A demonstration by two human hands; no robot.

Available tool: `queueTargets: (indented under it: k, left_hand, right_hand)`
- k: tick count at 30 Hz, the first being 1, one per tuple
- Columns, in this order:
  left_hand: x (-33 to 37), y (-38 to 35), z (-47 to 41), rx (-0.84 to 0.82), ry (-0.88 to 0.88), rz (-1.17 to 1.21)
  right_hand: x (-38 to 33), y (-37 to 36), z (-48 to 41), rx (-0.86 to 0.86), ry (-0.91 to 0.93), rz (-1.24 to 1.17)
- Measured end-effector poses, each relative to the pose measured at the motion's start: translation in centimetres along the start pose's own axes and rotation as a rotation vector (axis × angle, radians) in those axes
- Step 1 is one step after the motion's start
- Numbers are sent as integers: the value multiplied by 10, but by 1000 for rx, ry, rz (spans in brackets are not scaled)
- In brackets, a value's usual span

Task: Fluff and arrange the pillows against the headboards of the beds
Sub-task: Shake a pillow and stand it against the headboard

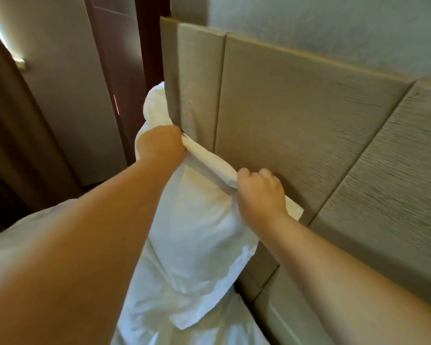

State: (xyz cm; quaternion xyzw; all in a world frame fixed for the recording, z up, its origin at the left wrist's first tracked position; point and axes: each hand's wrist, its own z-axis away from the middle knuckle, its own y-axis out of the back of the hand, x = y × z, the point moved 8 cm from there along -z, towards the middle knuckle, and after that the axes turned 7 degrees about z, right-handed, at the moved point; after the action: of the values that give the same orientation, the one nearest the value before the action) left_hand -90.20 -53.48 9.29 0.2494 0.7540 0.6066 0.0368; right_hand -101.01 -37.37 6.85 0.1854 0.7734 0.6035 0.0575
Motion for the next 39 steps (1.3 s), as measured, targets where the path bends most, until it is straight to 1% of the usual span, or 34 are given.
queueTargets:
  k: [2,3,4,6,8,11,14,16,18,20,22,26,29,34,39]
  left_hand:
    - [-10,15,-12,60,46,129]
    - [-8,14,-17,52,48,237]
    - [-1,8,-21,17,30,353]
    - [25,-9,-17,-92,-63,534]
    - [50,-27,1,-194,-162,582]
    - [71,-44,36,-297,-252,537]
    - [79,-34,68,-295,-300,453]
    - [80,-15,86,-293,-305,357]
    - [81,11,111,-310,-262,265]
    - [80,38,150,-332,-192,188]
    - [82,63,205,-371,-160,110]
    - [103,111,329,-426,-221,7]
    - [116,138,410,-452,-257,-49]
    - [109,151,499,-509,-236,-88]
    - [78,137,568,-590,-177,-54]
  right_hand:
    - [-5,18,-21,84,30,56]
    - [-2,26,-29,111,18,88]
    - [4,31,-36,121,1,119]
    - [13,35,-41,99,1,195]
    - [17,31,-38,50,16,274]
    - [23,37,-24,44,-33,252]
    - [36,64,-5,103,-58,198]
    - [49,91,15,159,-69,177]
    - [62,116,45,174,-108,148]
    - [70,135,88,135,-108,91]
    - [72,144,140,36,-98,11]
    - [57,158,250,-100,-68,-97]
    - [36,167,318,-133,-20,-165]
    - [13,178,397,-205,59,-177]
    - [0,160,459,-324,55,-217]
